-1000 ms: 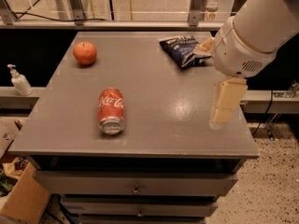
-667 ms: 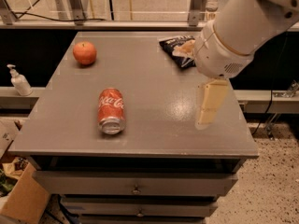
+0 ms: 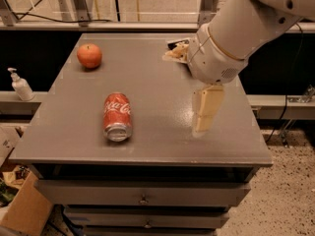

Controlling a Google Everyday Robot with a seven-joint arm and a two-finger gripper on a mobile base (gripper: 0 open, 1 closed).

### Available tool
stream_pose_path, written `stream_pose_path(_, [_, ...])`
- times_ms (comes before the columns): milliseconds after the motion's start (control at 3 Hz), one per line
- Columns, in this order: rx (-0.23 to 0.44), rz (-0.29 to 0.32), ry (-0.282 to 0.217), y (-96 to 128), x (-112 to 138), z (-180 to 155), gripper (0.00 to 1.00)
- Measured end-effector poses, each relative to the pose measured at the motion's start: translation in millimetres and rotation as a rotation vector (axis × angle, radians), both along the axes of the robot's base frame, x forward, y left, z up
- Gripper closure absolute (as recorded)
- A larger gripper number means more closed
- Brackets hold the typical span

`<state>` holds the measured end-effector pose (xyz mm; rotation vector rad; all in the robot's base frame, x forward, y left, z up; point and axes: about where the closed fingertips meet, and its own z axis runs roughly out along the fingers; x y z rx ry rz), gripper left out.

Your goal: Place coke can upright

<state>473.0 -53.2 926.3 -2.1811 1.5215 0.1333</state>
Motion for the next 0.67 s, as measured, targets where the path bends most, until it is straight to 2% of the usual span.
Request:
stream_pose_path(333, [-0.051, 0.094, -0.018, 11, 6, -6, 0.0])
stream_pose_path(667, [-0.153, 0.272, -0.035, 34, 18, -24, 0.0])
